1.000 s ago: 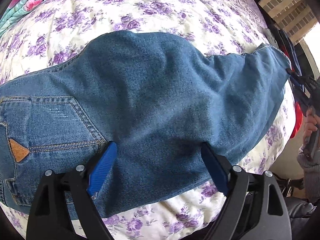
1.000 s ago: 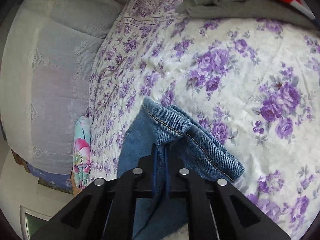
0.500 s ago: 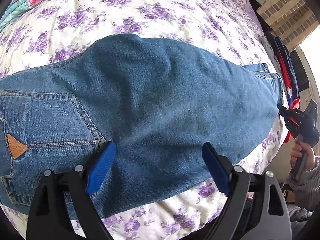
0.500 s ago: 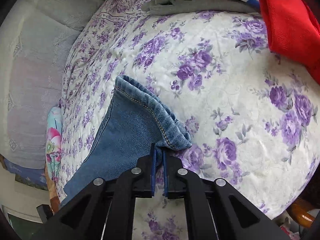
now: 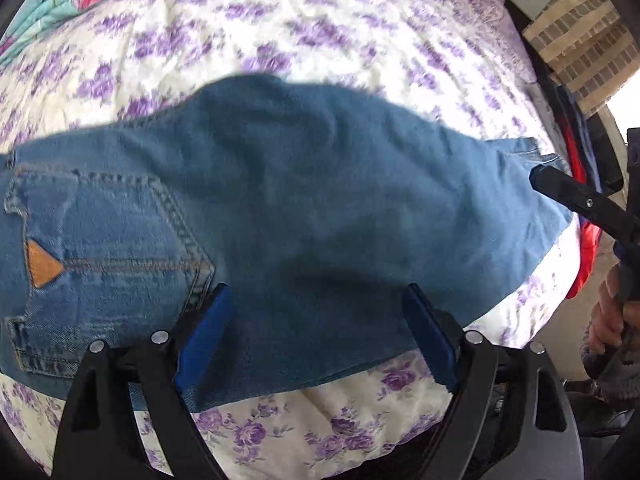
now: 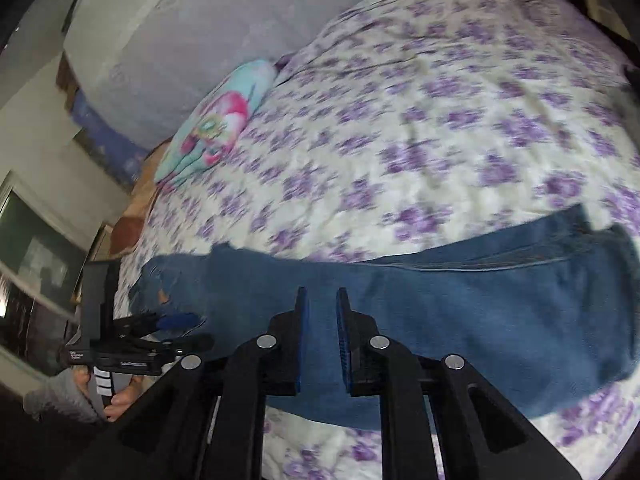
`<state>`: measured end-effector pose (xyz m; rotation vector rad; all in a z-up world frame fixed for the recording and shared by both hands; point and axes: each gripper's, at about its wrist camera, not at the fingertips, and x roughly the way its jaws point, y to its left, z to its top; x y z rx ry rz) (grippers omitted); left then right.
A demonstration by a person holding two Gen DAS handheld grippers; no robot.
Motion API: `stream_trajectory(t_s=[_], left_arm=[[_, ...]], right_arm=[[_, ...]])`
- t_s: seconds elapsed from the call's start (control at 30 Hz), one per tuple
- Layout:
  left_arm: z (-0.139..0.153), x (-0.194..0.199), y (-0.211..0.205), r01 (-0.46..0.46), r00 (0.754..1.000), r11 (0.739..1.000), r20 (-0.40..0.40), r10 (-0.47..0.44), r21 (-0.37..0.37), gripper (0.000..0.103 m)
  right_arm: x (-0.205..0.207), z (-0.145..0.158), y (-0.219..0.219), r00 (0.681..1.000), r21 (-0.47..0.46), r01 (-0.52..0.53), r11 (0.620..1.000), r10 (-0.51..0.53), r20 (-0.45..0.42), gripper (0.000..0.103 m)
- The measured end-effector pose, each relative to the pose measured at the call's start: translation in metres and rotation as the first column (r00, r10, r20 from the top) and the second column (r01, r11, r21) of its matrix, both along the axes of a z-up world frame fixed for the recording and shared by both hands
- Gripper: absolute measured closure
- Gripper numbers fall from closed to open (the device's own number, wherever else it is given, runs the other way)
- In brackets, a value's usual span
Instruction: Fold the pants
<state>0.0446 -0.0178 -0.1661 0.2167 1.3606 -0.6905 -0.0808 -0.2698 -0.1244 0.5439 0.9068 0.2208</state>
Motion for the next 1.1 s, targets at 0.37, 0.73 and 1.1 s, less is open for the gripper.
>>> stream_trajectory(t_s=[0.37, 0.73, 1.1], left_arm=[[0.008, -0.008, 0.008, -0.056, 0.995, 0.998, 0.079, 0.056, 0.001, 0.023], [0.012, -0.002, 0.043, -0.226, 0.968, 0.974, 0.114, 0.225, -0.007, 0.023], [0.007, -0.005, 0.044, -0.226, 0.965, 0.974, 0.141, 0.223, 0.006, 0.022]], right_arm=[[0.055, -0.046, 0.033, 0.969, 0.019, -0.195, 0.981, 0.196, -0.151, 0.097], [0.18, -0.028, 0.068, 0.909, 0.211, -0.38, 0.9, 0.406, -0.096, 0.057], [0.186, -0.027, 0.118, 0.709, 0.188, -0.656, 0.731, 0.682, -0.179, 0.049]])
